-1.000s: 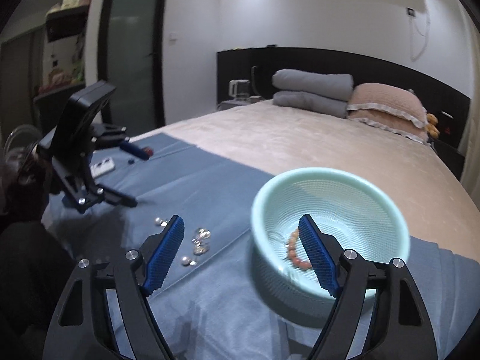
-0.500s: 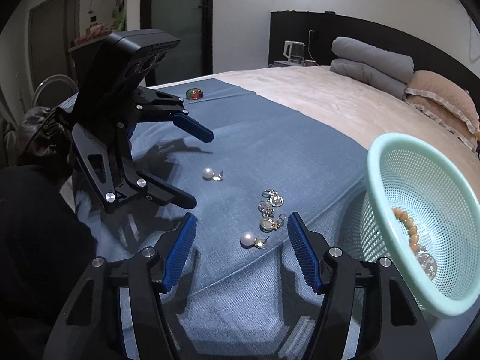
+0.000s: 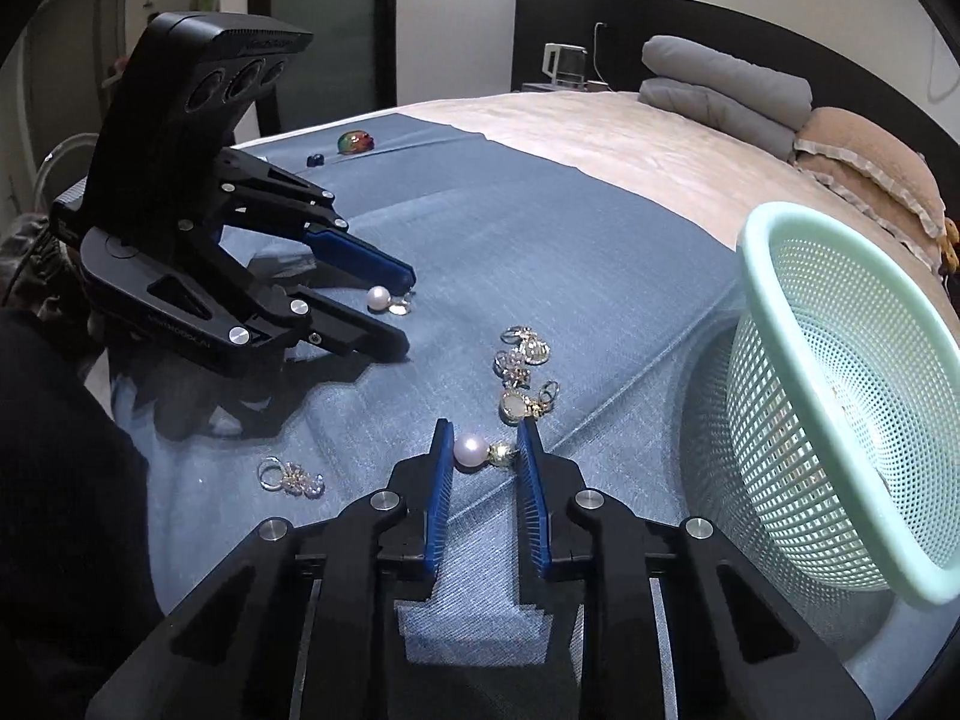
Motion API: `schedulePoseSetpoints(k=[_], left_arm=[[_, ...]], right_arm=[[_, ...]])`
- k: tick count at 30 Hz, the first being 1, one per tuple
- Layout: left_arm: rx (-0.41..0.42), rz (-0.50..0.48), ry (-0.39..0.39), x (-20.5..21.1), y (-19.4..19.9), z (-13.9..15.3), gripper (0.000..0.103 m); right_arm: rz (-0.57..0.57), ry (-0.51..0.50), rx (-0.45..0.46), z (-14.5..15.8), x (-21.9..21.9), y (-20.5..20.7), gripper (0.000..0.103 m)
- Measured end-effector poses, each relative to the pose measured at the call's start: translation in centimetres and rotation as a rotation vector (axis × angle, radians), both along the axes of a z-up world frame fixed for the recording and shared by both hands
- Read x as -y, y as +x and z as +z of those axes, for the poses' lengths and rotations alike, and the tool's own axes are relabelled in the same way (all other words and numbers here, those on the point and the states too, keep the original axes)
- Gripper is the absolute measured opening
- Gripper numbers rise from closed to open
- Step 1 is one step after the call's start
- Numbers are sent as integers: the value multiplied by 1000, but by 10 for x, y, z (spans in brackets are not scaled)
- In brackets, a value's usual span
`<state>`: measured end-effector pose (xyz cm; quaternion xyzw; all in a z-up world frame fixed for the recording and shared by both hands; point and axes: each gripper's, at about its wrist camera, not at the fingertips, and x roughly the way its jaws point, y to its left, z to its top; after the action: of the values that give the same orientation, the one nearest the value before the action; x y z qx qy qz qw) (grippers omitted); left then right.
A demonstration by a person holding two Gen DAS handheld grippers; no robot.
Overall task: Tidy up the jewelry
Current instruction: 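Close the right tool on a pearl drop earring, then carry the pearl earring into the green basket and open the right tool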
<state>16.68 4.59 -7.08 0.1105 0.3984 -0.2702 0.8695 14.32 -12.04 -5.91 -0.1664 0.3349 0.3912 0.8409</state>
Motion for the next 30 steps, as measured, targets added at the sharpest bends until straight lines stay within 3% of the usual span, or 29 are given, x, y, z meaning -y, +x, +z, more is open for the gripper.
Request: schedulePoseSetpoints(k=[5, 8, 11, 17, 24, 27, 30], left_arm=[[-11, 16, 14, 2, -3, 0, 30], [-46, 17, -1, 2, -3, 2, 11], [-72, 37, -16, 0, 0, 4, 11], [-68, 21, 40, 8, -6, 16, 11], [-12, 30, 75, 17, -9, 58, 11], [-20, -16, 11, 22, -3, 81, 11], [11, -64, -6, 36, -2, 104, 12]], right_arm=[[-7, 23, -4, 1, 9, -4, 20], [2, 25, 3, 4, 12, -8, 20], [3, 19, 12, 7, 13, -11, 20], [-14, 29, 70, 30, 29, -18, 20], [-13, 41, 161, 69, 56, -25, 20], [-18, 33, 208, 87, 67, -27, 20], [-41, 26, 253, 104, 79, -26, 20]])
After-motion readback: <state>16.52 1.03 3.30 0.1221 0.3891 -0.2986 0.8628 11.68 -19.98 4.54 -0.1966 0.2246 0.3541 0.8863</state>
